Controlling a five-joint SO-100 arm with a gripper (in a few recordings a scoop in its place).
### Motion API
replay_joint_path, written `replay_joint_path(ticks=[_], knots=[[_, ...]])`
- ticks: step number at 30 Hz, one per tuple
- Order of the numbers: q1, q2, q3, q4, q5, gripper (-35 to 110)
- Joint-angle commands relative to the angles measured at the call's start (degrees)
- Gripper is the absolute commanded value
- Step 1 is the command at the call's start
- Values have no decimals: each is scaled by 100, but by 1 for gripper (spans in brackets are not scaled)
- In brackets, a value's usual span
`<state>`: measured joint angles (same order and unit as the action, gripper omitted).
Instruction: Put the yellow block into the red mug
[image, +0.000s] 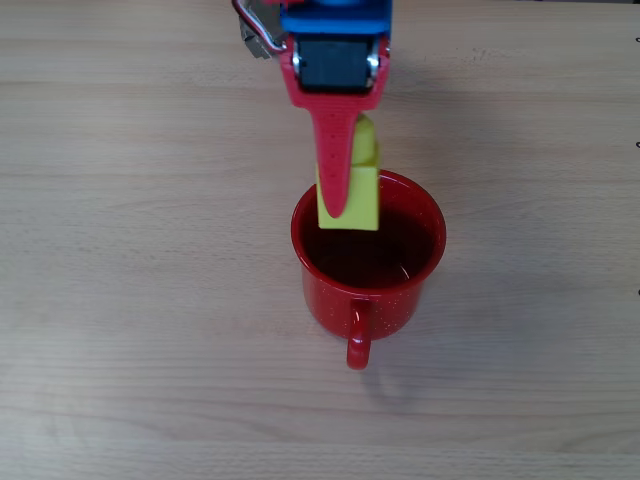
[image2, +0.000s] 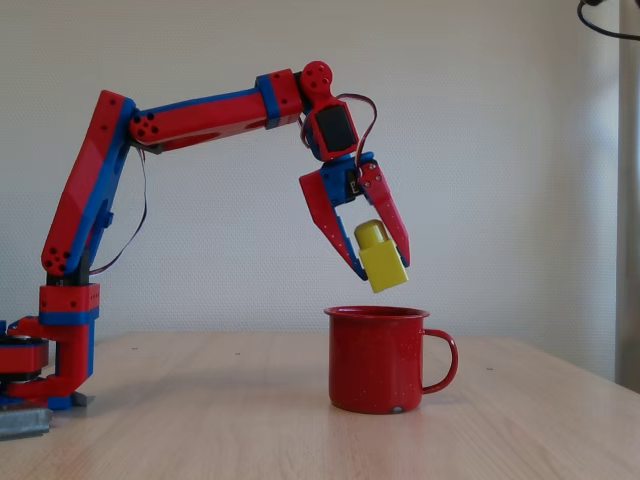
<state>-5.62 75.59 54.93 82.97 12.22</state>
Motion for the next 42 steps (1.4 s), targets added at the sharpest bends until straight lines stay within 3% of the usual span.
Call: replay_joint_path(ticks=[1,42], knots=[[-211,149,-413,-176,176,0],[-290,431,940,-422,-352,6]])
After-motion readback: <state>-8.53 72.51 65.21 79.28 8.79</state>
